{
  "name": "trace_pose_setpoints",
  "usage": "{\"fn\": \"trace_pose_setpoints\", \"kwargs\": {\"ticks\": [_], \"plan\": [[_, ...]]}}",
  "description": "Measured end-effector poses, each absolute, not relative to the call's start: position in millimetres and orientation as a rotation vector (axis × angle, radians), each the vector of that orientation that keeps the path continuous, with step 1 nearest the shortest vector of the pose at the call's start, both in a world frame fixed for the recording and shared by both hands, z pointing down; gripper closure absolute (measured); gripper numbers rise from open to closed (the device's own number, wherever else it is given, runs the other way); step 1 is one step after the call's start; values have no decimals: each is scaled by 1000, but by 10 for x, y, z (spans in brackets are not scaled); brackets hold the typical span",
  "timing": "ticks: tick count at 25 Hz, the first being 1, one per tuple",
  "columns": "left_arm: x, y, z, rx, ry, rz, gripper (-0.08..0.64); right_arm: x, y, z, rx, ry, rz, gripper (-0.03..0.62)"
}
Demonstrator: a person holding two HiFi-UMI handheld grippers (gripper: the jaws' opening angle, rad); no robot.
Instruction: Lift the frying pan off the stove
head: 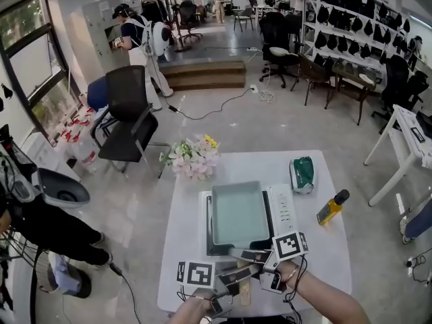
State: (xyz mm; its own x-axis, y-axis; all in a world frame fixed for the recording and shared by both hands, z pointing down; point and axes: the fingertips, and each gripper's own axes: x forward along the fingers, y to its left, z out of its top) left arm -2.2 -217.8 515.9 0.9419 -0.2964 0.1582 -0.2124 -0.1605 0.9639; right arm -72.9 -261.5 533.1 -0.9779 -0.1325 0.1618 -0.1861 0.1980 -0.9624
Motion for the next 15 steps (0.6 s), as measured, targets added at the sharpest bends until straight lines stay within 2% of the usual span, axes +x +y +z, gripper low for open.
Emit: {"fn": "trace_pose_setpoints", "kwargs": {"ticks": [15], "plan": [[-2, -2168, 5178, 1798, -407, -54, 416, -726, -2609, 5321, 332, -2453, 1822, 397]]}}
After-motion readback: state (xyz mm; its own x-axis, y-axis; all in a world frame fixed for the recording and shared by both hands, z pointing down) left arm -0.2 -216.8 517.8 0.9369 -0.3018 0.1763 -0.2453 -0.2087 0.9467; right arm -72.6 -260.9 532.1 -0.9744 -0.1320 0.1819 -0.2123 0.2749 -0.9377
